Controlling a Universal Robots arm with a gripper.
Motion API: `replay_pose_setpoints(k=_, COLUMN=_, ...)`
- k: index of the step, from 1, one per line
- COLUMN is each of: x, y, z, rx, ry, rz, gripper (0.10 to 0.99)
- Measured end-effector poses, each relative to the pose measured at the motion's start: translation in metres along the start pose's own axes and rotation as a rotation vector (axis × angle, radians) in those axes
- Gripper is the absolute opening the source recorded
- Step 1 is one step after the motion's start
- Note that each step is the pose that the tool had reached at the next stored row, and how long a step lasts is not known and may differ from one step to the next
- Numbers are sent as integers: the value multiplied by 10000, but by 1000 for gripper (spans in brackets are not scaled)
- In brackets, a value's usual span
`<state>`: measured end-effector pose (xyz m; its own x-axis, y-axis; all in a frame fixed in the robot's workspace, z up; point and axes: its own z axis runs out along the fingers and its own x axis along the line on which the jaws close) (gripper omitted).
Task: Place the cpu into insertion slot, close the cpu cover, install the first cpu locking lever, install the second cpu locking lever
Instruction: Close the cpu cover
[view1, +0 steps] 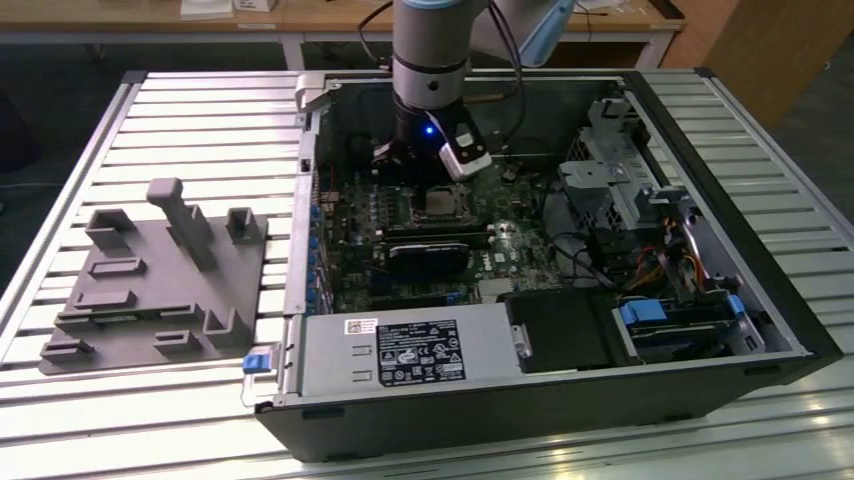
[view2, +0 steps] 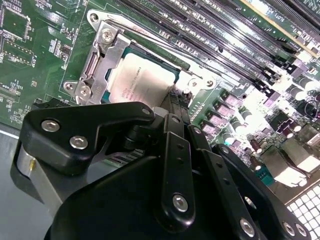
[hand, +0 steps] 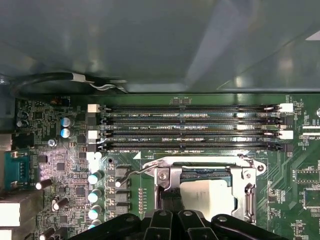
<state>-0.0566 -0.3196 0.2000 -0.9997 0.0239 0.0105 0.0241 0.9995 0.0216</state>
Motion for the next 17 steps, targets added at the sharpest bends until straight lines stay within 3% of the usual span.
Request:
replay_pose_setpoints(k=12, x=-52, y=2, z=0, rx=-1, ry=-1, rz=1, gripper=106)
replay_pose_setpoints(k=17, x=-52, y=3, z=-59, rx=0, ry=-1, rz=0, gripper=106)
